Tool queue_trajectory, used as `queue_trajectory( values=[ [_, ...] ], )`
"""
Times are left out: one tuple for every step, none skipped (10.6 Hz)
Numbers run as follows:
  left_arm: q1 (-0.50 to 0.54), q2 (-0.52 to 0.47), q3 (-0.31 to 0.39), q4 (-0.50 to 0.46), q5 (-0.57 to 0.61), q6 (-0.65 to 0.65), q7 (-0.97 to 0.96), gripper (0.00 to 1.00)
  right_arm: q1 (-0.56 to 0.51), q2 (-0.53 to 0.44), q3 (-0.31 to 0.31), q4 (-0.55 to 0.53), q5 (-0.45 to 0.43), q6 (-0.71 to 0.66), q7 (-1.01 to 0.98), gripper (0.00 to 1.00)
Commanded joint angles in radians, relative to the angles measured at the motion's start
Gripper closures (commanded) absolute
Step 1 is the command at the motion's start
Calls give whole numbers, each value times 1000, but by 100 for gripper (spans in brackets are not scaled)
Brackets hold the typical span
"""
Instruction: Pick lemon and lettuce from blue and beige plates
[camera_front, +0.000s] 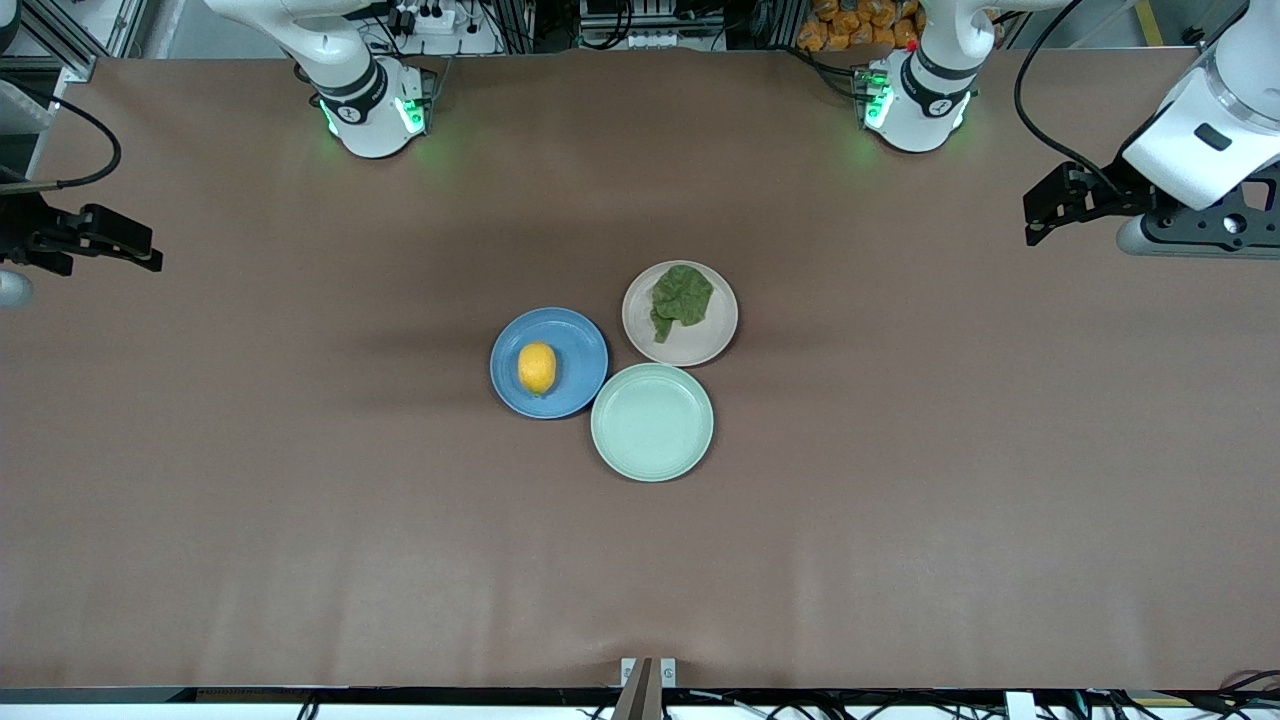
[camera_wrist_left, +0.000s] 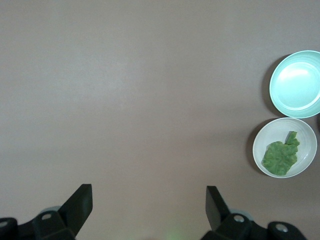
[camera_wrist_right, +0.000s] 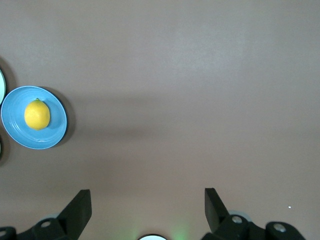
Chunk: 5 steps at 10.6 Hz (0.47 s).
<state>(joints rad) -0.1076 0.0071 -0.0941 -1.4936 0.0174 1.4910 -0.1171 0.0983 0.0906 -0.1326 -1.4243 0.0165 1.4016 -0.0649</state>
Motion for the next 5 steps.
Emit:
queue_trajectory(
  values=[
    [6,5,-3,13,-5,-17,31,0,0,-2,-1,1,-1,-3,16,0],
    [6,5,-3,13,-5,-17,31,0,0,-2,-2,1,-1,-4,16,0],
    [5,5,-3,13,-5,-17,31,0,0,-3,-2,1,-3,-4,16,0],
    [3,7,-3,13,-5,-17,31,0,0,-3,-2,1,-7,-4,14,0],
    [2,7,-3,13,-5,-17,31,0,0,-2,-2,1,-9,-6,16,0]
  ],
)
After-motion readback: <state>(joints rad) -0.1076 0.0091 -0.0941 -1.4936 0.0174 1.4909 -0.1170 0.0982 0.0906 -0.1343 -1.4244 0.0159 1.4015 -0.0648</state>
